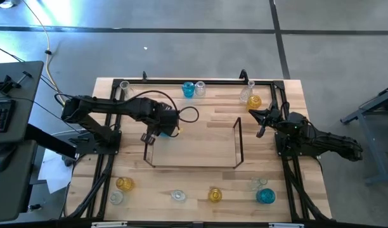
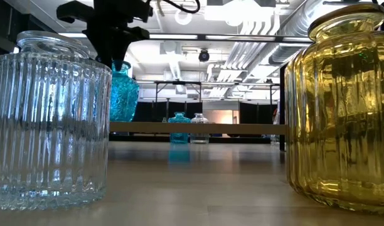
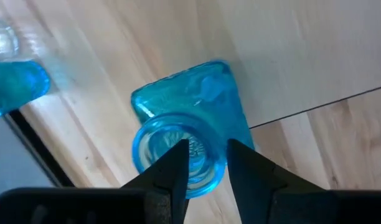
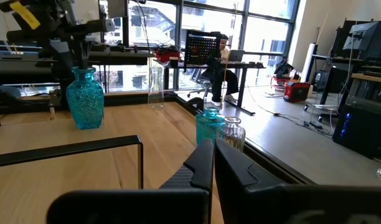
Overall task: Sort vases onto shelf
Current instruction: Put the top left blue vase on the shelf
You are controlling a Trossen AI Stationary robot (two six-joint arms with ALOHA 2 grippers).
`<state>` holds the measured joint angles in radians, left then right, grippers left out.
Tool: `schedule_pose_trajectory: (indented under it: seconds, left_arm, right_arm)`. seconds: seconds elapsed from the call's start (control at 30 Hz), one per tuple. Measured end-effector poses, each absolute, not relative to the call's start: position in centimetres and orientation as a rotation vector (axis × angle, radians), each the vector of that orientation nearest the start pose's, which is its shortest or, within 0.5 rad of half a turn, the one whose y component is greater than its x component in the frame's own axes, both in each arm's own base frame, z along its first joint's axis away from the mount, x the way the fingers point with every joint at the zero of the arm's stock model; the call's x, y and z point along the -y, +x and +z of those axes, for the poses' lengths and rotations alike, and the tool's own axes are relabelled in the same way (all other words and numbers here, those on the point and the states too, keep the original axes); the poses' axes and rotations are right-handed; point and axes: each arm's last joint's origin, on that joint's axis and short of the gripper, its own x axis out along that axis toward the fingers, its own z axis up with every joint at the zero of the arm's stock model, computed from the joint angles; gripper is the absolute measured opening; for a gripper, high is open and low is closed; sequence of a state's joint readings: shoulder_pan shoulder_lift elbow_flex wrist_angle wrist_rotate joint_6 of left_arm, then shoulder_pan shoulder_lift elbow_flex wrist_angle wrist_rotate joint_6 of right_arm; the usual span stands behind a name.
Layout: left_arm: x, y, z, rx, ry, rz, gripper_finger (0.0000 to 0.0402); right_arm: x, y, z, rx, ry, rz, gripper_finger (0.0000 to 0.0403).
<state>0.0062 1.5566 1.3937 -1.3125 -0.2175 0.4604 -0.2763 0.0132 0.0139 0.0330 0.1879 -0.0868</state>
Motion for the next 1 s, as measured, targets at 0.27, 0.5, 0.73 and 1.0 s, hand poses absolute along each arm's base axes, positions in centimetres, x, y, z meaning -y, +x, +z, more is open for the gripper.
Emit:
schedule_pose_trajectory:
  seconds: [0.27,0.5,0.73,1.0]
  left_arm:
    - [-0.8,27.7,29.1,-1.493,0.497,-0.129,0.0111]
    - [-0.7,27.7,29.2,-1.486,0.434,-0.119,0.0136]
    - [-0.9,28.2,31.4,-1.404,0.402,-0.071,0.0142]
    - [-0.8,28.0,31.9,-1.430,0.338,-0.078,0.0137]
  right_arm:
    - [3.2,9.2,17.0,0.014,-0.087,-0.465,0.0000]
    - [3.2,9.2,17.0,0.014,-0.087,-0.465,0.0000]
    - [3.2,9.2,17.0,0.014,-0.087,-0.465,0.0000]
    - [3.2,9.2,17.0,0.014,-0.087,-0.465,0.0000]
